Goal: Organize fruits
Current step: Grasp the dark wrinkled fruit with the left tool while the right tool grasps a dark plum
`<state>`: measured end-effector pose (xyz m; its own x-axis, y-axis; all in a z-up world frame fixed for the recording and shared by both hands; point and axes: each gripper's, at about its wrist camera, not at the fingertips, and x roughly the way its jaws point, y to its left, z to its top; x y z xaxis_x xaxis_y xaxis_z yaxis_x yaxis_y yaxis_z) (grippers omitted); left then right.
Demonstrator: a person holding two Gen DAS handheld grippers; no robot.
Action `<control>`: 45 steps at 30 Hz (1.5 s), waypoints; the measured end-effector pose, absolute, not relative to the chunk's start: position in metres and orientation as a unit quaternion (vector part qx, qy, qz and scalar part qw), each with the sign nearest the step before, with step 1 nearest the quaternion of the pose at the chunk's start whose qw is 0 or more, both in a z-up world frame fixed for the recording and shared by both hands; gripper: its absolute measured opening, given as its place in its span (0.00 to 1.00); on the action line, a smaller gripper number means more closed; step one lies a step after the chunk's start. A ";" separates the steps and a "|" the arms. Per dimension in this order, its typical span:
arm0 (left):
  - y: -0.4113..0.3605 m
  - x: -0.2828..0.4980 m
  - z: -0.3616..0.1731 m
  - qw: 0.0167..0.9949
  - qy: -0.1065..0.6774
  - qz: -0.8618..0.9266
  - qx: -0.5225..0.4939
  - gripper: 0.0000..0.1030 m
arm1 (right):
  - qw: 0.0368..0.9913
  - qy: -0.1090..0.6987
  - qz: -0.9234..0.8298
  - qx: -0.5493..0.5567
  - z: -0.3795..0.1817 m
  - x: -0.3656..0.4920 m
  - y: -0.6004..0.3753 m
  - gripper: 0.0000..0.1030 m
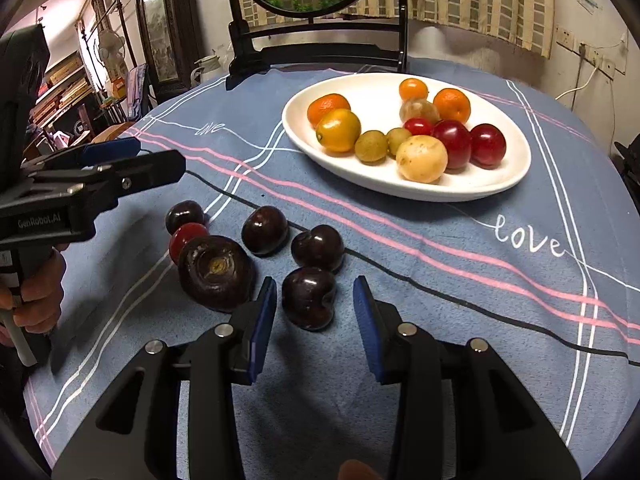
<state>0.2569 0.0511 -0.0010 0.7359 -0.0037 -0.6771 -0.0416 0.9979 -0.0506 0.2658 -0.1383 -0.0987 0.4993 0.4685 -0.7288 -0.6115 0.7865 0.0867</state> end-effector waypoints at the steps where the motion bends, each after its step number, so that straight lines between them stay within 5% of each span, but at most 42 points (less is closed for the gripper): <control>1: 0.051 0.257 -0.001 0.931 0.363 0.011 -0.033 0.96 | 0.861 0.390 0.313 -0.093 -0.100 0.266 -0.139 0.39; 11: 0.054 0.258 0.001 0.931 0.363 0.014 -0.040 0.96 | 0.859 0.393 0.312 -0.099 -0.104 0.268 -0.135 0.38; 20: 0.051 0.257 -0.001 0.929 0.368 0.002 -0.035 0.96 | 0.866 0.388 0.305 -0.079 -0.095 0.268 -0.143 0.28; 25: 0.009 0.239 0.003 0.927 0.353 -0.110 0.053 0.95 | 0.873 0.381 0.301 -0.048 -0.083 0.273 -0.158 0.28; 32: -0.023 0.232 -0.018 0.904 0.370 -0.164 0.138 0.63 | 0.870 0.385 0.305 -0.048 -0.085 0.273 -0.156 0.28; 45: -0.038 0.229 -0.042 0.895 0.362 -0.168 0.202 0.57 | 0.869 0.392 0.300 -0.035 -0.086 0.274 -0.160 0.28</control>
<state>0.2287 -0.0380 -0.0424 0.6819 -0.1545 -0.7149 0.4464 0.8622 0.2394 0.2741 -0.1595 -0.0858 0.5128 0.4937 -0.7024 -0.5486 0.8177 0.1742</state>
